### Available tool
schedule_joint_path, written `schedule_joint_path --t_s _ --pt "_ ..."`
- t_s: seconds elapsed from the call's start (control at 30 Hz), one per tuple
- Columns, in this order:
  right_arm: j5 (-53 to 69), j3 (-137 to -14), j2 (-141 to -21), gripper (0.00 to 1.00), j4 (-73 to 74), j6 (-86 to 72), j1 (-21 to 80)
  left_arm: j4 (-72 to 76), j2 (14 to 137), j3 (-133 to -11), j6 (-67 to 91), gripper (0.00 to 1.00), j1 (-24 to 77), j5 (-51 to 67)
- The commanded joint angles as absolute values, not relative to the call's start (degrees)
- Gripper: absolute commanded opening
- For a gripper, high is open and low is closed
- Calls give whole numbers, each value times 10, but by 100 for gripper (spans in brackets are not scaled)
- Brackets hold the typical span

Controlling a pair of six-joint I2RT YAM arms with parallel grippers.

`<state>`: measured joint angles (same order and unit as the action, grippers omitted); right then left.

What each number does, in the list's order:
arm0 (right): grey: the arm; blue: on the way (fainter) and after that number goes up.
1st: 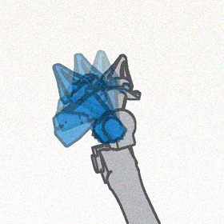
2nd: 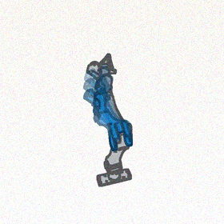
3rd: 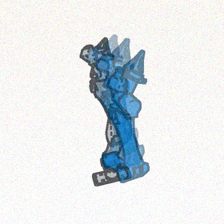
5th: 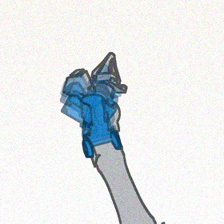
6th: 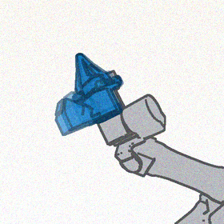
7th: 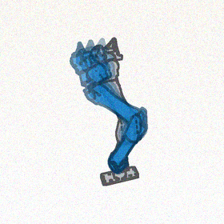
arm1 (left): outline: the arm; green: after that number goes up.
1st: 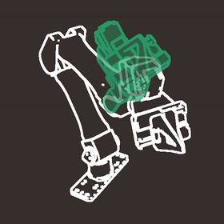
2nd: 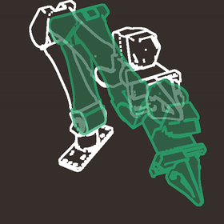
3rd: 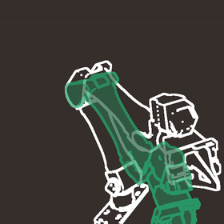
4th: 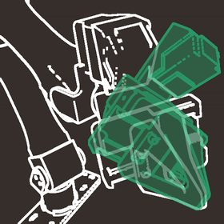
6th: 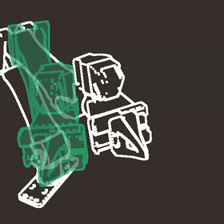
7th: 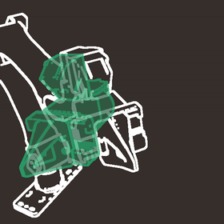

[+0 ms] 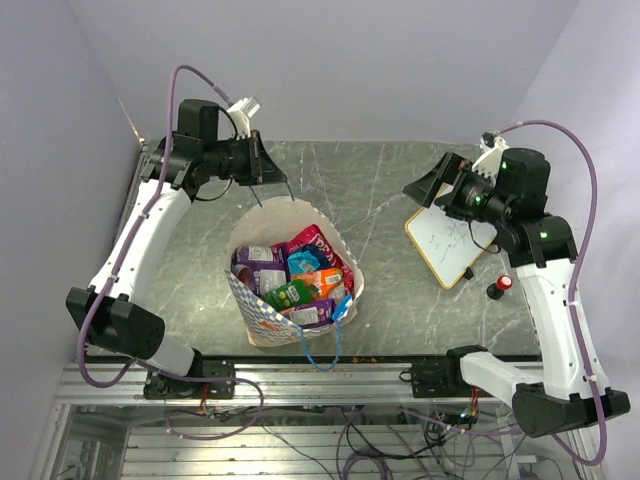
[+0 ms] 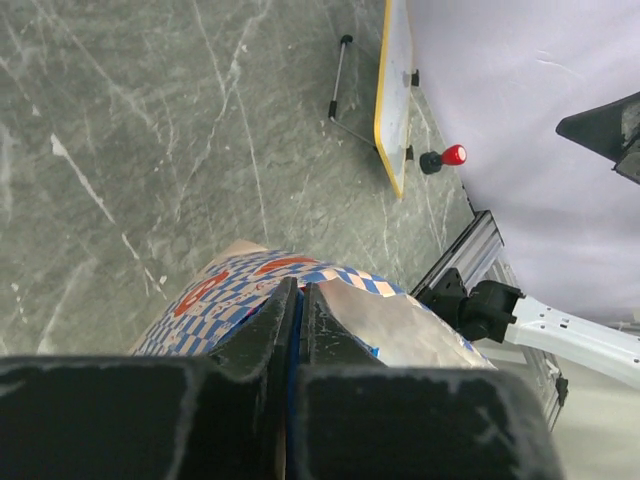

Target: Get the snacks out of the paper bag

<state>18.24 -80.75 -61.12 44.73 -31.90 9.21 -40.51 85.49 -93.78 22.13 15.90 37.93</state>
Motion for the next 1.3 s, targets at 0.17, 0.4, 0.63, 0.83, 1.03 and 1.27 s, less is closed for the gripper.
schedule_joint_path --t_s 0.17,0.4,0.63,0.83,1.03,1.27 --pt "224 -826 -632 100 458 -264 92 -439 855 -1014 228 28 158 334" --pt "224 -828 -636 100 456 -254 92 -488 855 -1014 188 59 158 292" --pt "224 -835 -644 100 467 -234 92 -501 854 -1014 158 81 158 219" --pt "217 -848 -649 100 482 -215 91 -463 861 -993 173 73 157 277" --pt "220 -846 -650 100 480 -209 92 -458 836 -968 166 50 157 278" --pt "255 -846 -663 100 466 -199 109 -482 840 -1001 172 8 157 247"
